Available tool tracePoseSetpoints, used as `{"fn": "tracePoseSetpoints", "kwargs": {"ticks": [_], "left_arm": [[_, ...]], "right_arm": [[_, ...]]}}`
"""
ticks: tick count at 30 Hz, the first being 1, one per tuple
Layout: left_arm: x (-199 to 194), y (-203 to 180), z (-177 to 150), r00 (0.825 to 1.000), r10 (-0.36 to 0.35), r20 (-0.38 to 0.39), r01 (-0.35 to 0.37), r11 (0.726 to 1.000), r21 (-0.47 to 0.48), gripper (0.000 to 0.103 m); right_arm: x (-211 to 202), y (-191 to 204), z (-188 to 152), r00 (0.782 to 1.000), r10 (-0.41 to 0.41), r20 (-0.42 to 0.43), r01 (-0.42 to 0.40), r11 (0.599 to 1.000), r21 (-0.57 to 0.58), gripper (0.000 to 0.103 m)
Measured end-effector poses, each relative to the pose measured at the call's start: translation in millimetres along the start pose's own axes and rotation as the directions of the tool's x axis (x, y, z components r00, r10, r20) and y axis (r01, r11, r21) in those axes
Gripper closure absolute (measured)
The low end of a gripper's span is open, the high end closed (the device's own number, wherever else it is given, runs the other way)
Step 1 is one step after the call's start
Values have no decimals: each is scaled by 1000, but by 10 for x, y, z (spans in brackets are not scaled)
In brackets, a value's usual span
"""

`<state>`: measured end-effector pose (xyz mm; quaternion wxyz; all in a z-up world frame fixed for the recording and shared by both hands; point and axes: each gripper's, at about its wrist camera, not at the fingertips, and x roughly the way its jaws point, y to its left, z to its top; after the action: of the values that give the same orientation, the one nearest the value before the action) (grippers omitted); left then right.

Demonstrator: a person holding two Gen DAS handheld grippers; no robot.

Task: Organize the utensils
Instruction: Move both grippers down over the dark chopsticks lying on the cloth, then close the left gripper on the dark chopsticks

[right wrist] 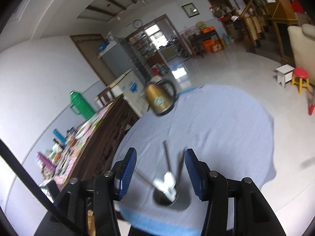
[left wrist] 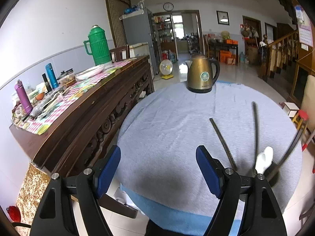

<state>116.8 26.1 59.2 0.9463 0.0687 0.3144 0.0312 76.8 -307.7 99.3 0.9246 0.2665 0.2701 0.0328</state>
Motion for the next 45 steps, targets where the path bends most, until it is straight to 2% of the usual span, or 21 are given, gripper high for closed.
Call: {"fn": "tracePoseSetpoints", "kwargs": {"ticks": [4, 9, 13, 16, 20, 28, 34, 37, 41, 45], "left_arm": [[381, 47, 220, 999, 13, -46, -12, 1000, 27, 24], [996, 5, 506, 988, -34, -151, 39, 999, 31, 24], [1483, -148, 617, 963, -105, -249, 112, 994, 11, 24], [1827, -334, 663, 944, -139, -299, 143, 990, -10, 24], [2232, -621, 673, 908, -207, -364, 200, 978, -56, 24], [2671, -1139, 593, 873, -288, -394, 283, 956, -72, 24], [2815, -1325, 593, 860, -317, -399, 314, 947, -75, 24], [2892, -1389, 606, 860, -307, -408, 307, 949, -68, 24], [3018, -1440, 609, 846, -311, -432, 307, 948, -81, 24], [3160, -1491, 581, 842, -289, -455, 290, 955, -69, 24]], "right_arm": [[311, -233, 360, 997, -70, -23, 70, 997, 12, 49], [1035, -649, 705, 981, -146, -130, 150, 988, 24, 49], [1618, -926, 734, 961, -153, -230, 167, 985, 44, 49], [2062, -1032, 670, 943, -118, -312, 145, 987, 64, 49], [2406, -1033, 580, 929, -96, -358, 124, 991, 56, 49], [2840, -1129, 433, 898, -72, -434, 110, 992, 62, 49], [3014, -1206, 336, 885, -47, -464, 97, 992, 85, 49], [3052, -1213, 301, 882, -32, -469, 88, 991, 96, 49], [3070, -1231, 294, 882, -18, -471, 78, 991, 109, 49], [3067, -1258, 299, 882, -10, -471, 77, 990, 122, 49]]}}
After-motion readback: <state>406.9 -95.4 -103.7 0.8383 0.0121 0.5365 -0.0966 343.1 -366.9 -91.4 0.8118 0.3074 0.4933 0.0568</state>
